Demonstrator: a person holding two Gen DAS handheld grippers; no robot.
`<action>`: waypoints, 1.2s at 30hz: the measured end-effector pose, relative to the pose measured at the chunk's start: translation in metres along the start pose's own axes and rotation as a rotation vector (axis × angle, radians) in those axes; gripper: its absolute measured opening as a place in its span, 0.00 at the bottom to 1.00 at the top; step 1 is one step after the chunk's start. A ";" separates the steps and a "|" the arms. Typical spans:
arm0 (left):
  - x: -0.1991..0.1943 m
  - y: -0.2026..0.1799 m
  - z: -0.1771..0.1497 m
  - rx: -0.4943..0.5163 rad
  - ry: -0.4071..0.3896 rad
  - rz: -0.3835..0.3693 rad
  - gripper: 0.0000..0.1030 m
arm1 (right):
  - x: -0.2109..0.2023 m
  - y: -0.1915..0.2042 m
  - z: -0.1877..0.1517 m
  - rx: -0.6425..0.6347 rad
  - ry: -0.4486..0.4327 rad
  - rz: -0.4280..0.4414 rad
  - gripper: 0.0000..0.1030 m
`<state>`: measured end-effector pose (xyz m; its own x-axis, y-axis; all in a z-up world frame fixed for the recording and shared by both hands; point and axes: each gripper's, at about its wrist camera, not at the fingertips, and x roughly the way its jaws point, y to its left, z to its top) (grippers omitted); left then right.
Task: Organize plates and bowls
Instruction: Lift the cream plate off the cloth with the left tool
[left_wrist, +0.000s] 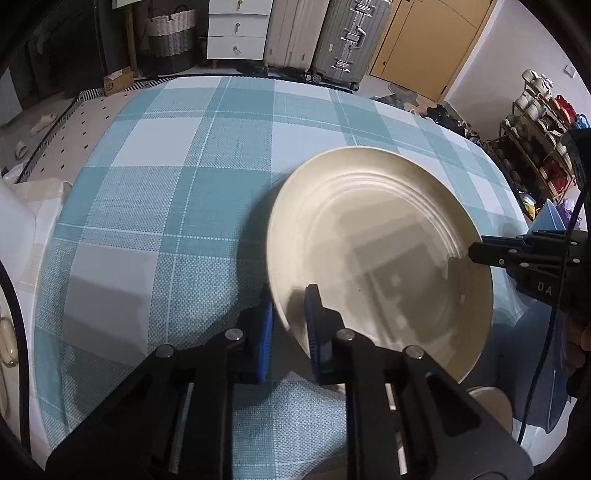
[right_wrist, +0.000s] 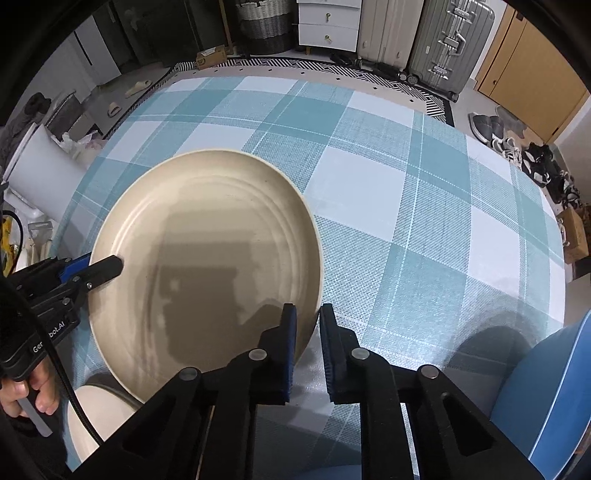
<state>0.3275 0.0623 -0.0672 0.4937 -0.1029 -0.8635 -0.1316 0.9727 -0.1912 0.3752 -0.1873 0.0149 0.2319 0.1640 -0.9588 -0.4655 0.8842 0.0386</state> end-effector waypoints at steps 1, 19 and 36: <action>0.000 0.000 0.000 0.001 -0.001 0.000 0.13 | 0.000 0.000 0.000 0.000 0.000 -0.002 0.12; -0.011 -0.007 0.002 0.011 -0.035 0.003 0.13 | -0.010 -0.003 -0.004 0.009 -0.033 -0.011 0.12; -0.085 -0.017 -0.006 0.025 -0.134 0.002 0.13 | -0.071 0.012 -0.018 0.009 -0.120 -0.016 0.12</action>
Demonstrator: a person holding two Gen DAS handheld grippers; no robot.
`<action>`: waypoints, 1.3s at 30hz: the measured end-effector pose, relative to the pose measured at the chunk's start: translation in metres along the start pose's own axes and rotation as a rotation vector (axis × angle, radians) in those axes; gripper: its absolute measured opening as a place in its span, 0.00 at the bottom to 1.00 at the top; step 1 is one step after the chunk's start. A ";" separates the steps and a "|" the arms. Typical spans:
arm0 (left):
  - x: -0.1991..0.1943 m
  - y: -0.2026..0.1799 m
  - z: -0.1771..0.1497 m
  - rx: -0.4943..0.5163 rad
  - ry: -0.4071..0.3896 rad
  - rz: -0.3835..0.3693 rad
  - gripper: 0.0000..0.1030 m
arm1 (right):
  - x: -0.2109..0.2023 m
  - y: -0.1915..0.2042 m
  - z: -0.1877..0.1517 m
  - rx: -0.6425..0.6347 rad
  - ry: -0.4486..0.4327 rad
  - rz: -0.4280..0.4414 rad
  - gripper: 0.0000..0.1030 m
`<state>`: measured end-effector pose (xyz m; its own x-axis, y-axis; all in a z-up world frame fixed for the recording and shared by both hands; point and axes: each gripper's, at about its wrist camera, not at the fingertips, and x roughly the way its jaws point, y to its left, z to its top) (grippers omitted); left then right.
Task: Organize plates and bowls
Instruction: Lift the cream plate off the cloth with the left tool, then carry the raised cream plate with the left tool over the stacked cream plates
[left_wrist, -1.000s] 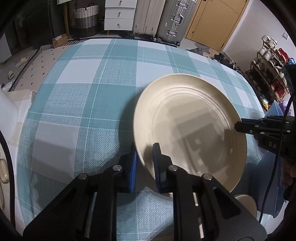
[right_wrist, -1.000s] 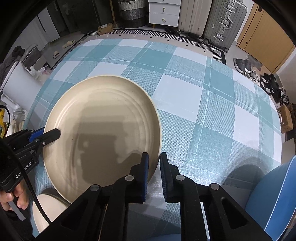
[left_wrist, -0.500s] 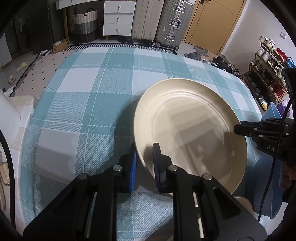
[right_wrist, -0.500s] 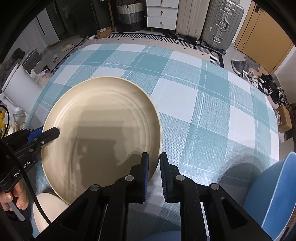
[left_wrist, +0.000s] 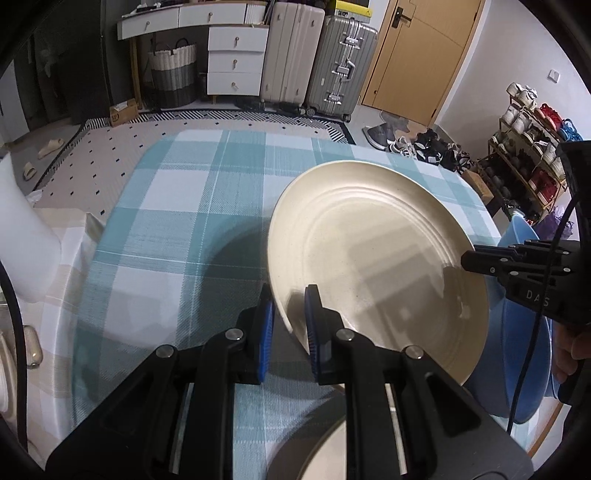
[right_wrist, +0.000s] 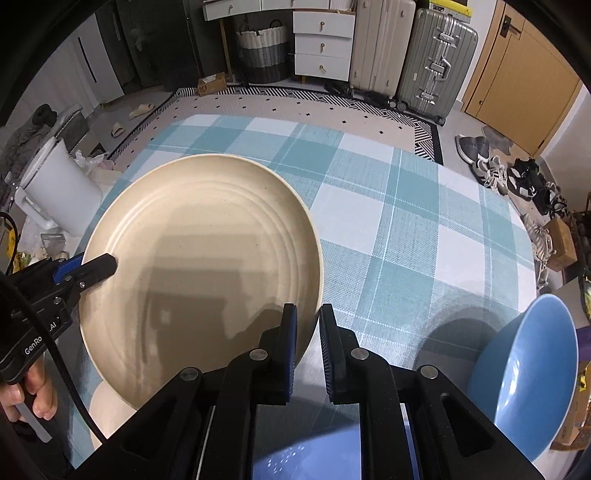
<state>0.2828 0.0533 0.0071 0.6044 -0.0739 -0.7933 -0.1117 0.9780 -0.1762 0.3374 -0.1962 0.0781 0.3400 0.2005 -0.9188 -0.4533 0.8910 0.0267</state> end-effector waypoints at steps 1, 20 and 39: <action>-0.005 -0.001 -0.001 0.001 -0.005 0.001 0.13 | -0.004 0.001 -0.001 -0.001 -0.004 0.000 0.12; -0.088 -0.010 -0.034 0.000 -0.065 0.020 0.13 | -0.059 0.030 -0.028 -0.030 -0.062 -0.001 0.13; -0.138 -0.021 -0.066 0.011 -0.110 0.018 0.13 | -0.090 0.047 -0.058 -0.036 -0.107 -0.003 0.13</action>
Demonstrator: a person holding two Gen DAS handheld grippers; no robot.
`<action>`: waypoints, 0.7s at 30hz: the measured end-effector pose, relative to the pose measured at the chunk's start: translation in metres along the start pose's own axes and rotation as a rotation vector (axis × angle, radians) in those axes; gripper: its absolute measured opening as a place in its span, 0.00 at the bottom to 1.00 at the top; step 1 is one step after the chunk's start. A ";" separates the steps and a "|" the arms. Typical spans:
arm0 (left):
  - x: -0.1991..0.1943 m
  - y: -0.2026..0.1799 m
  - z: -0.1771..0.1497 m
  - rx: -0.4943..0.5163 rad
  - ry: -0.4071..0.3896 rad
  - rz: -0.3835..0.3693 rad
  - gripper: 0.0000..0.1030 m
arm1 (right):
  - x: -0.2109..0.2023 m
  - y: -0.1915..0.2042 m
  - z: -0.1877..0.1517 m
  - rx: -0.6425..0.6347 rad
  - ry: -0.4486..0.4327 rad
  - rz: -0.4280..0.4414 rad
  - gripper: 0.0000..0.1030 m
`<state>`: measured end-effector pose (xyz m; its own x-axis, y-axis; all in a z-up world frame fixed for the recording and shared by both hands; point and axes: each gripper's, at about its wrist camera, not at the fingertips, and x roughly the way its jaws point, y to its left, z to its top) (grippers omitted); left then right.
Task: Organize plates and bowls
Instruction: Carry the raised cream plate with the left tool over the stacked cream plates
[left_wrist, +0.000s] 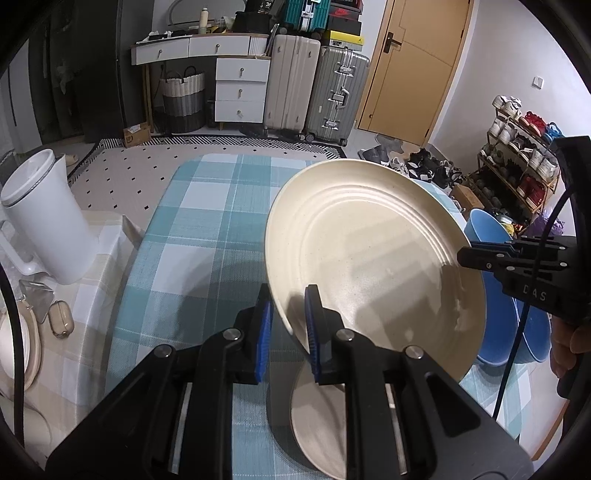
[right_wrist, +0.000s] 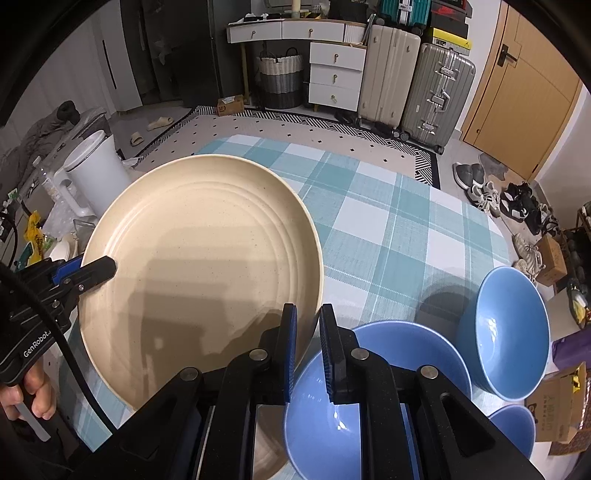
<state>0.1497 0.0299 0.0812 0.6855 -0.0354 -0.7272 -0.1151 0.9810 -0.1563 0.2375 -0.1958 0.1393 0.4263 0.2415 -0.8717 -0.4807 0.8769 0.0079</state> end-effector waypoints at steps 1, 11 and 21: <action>-0.003 -0.001 -0.002 0.001 -0.004 0.002 0.13 | -0.001 0.001 -0.002 0.001 -0.002 0.001 0.13; -0.026 -0.003 -0.024 0.005 -0.018 0.007 0.13 | -0.017 0.010 -0.025 -0.002 -0.025 0.003 0.13; -0.044 -0.005 -0.044 0.012 -0.030 -0.005 0.13 | -0.034 0.019 -0.044 -0.002 -0.042 -0.007 0.13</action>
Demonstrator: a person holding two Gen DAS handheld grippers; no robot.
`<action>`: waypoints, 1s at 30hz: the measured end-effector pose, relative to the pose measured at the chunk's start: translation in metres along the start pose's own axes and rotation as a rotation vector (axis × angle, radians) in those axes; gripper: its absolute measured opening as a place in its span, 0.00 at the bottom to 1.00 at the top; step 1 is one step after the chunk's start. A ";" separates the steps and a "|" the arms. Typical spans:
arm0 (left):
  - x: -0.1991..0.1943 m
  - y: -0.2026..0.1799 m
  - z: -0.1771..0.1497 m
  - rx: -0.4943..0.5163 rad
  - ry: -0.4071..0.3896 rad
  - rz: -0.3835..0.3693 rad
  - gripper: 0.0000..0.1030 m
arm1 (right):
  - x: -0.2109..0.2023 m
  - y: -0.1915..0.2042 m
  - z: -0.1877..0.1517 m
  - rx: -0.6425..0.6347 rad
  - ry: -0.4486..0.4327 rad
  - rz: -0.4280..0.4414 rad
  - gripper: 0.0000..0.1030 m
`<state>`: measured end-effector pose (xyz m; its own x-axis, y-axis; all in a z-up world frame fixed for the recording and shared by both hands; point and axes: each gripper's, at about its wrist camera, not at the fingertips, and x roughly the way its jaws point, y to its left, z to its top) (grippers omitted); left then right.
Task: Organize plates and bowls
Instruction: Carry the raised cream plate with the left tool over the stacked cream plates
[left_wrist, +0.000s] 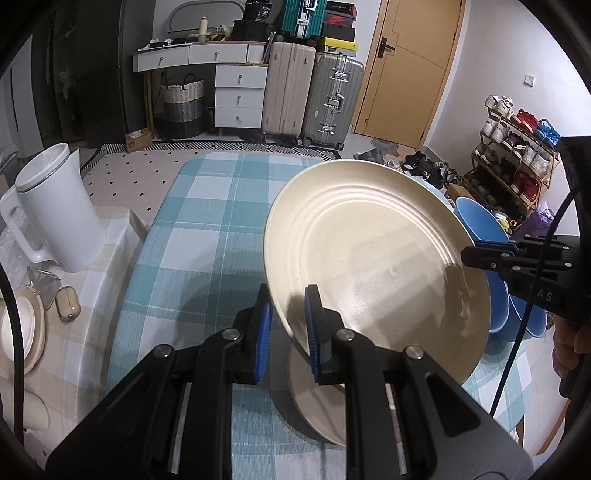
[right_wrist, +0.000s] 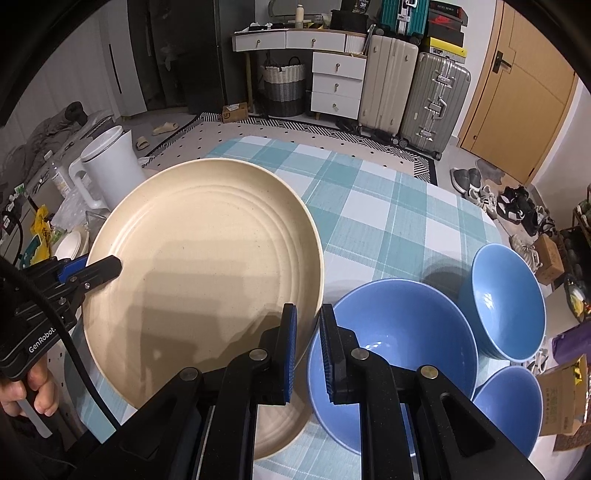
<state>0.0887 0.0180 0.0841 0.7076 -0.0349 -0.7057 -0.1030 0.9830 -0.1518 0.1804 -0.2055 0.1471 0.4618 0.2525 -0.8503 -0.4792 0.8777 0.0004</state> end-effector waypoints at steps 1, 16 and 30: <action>-0.002 0.000 -0.002 0.002 -0.002 -0.001 0.13 | 0.000 0.000 0.000 0.000 -0.002 -0.001 0.13; -0.016 0.000 -0.021 0.021 -0.015 -0.002 0.13 | -0.004 0.008 -0.024 0.010 -0.003 0.001 0.13; 0.008 0.003 -0.044 0.024 0.023 -0.028 0.13 | 0.009 0.013 -0.053 0.030 0.016 0.011 0.13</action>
<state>0.0633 0.0131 0.0480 0.6937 -0.0659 -0.7172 -0.0664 0.9857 -0.1547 0.1385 -0.2138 0.1116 0.4446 0.2553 -0.8586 -0.4612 0.8869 0.0250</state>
